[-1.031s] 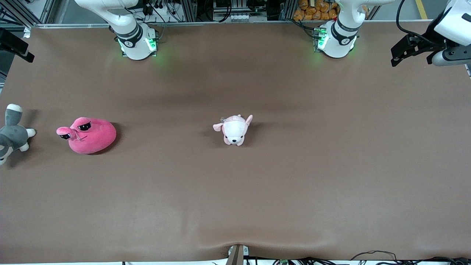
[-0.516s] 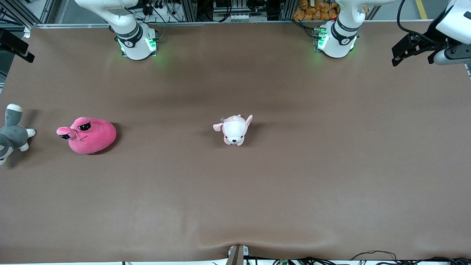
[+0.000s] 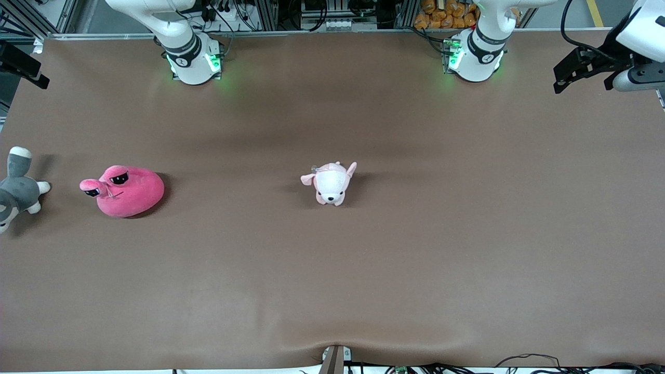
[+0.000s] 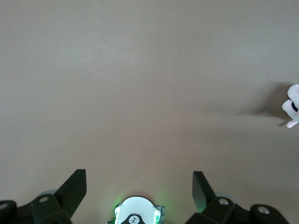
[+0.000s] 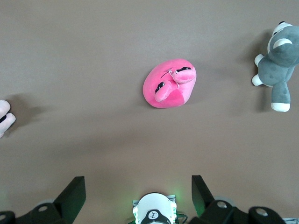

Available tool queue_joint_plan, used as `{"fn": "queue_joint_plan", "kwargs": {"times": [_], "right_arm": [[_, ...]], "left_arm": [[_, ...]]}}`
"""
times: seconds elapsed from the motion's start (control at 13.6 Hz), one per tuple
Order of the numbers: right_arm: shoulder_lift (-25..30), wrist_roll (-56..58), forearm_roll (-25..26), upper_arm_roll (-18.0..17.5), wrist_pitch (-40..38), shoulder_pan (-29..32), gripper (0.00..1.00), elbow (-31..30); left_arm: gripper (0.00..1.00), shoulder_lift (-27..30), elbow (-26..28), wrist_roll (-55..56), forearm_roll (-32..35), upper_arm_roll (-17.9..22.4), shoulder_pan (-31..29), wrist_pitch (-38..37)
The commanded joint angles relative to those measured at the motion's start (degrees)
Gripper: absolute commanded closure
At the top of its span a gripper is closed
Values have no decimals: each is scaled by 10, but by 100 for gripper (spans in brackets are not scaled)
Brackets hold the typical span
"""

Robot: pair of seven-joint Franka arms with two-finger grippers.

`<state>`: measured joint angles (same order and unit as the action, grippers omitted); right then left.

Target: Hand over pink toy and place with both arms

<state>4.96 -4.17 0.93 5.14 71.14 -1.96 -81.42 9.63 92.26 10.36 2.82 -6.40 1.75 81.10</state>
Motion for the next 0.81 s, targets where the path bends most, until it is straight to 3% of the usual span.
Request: {"fn": "queue_joint_plan", "kwargs": {"times": [0.0, 0.74], "right_arm": [[-5, 11, 8, -3, -5, 6, 0, 4], [-9, 10, 8, -2, -5, 13, 0, 5]], "left_arm": [[0, -2, -15, -12, -7, 1, -3, 1], [0, -11, -29, -8, -7, 1, -3, -3]]}}
